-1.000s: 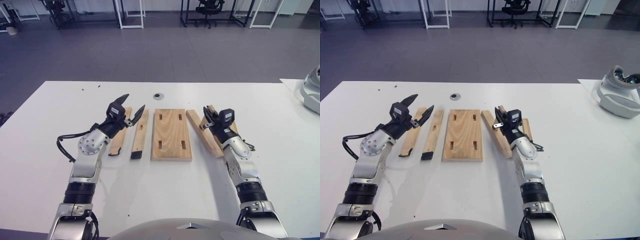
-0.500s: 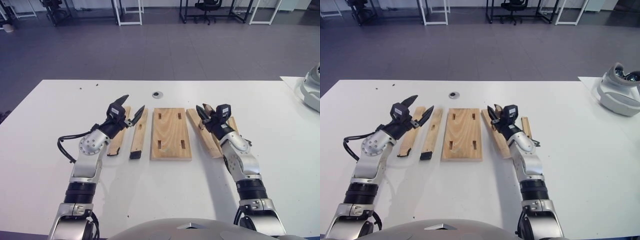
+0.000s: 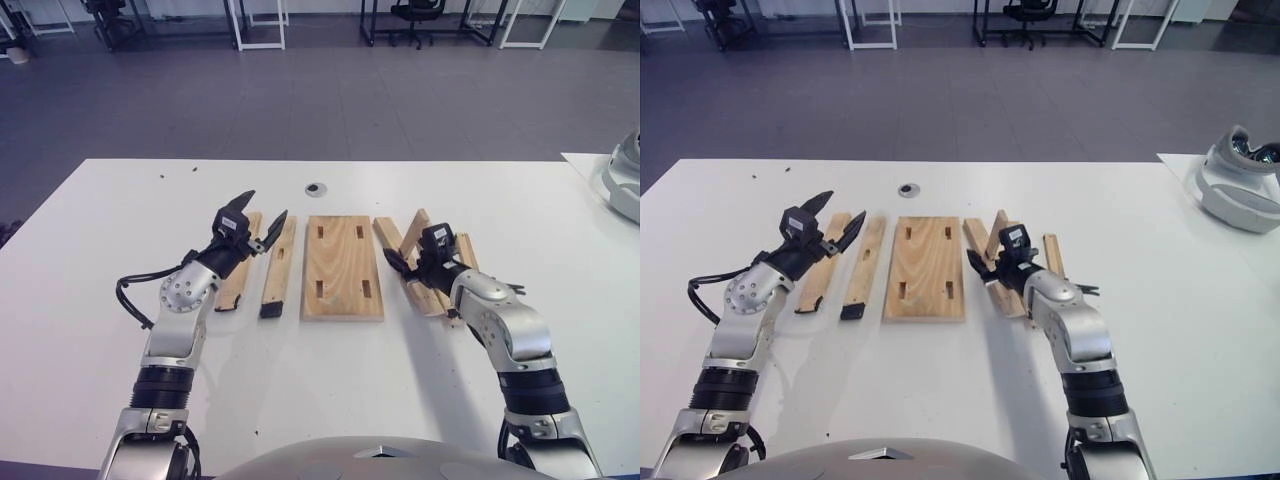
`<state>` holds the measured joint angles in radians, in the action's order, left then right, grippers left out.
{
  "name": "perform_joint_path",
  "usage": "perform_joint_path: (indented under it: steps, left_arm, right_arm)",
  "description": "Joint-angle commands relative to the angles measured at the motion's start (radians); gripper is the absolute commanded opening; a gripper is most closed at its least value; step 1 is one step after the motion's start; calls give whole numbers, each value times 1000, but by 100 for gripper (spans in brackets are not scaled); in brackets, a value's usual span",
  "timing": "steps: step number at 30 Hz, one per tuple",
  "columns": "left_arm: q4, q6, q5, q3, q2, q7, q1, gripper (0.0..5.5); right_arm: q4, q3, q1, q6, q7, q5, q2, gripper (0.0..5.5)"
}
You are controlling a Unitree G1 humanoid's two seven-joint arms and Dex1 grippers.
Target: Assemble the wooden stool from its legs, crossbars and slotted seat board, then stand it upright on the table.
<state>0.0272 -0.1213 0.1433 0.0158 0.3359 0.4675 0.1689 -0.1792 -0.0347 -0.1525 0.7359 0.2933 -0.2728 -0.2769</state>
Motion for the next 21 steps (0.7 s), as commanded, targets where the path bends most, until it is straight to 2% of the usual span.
perform_joint_path:
  steps: [1, 11, 17, 21]
  left_arm:
    - [-16, -2, -19, -11, 0, -3, -10, 372]
    - [-15, -3, -34, -20, -7, -16, -11, 372]
    - [-12, -7, -44, -27, -20, -22, -13, 372]
    - [-3, -12, -48, -30, -28, -22, -10, 372]
  right_arm:
    - [14, -1, 28, 7, -18, 21, 5, 469]
    - [19, -41, 43, 32, -10, 79, -28, 469]
    - [2, -108, 26, -2, 12, 159, -85, 364]
    - [16, -116, 31, 28, 23, 165, -80, 294]
